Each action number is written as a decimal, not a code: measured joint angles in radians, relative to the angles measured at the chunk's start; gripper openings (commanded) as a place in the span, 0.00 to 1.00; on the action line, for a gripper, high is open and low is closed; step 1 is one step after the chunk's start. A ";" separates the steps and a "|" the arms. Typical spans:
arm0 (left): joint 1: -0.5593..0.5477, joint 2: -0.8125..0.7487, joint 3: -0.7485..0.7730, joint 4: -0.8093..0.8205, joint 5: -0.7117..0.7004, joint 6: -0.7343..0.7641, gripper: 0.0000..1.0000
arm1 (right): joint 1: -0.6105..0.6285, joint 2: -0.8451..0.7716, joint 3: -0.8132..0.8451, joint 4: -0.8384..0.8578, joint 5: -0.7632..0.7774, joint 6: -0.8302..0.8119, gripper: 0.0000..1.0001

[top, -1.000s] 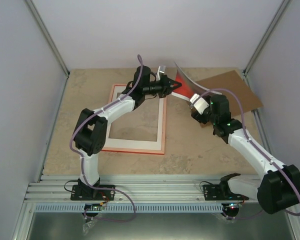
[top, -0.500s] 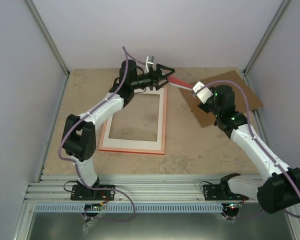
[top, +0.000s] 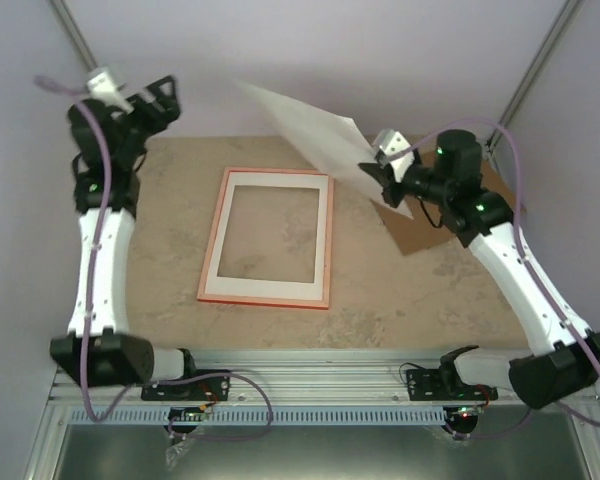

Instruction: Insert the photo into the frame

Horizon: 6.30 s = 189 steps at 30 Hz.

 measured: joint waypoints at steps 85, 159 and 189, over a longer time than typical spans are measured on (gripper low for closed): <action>0.328 -0.076 -0.203 -0.216 -0.331 0.129 0.99 | 0.227 0.901 0.216 1.125 -0.632 1.728 0.01; 0.349 -0.048 -0.226 -0.200 -0.347 0.146 1.00 | 0.127 0.996 0.140 0.322 -0.358 1.294 0.44; 0.349 -0.055 -0.251 -0.201 -0.333 0.138 0.99 | 0.140 0.854 0.278 -0.007 -0.109 1.194 0.98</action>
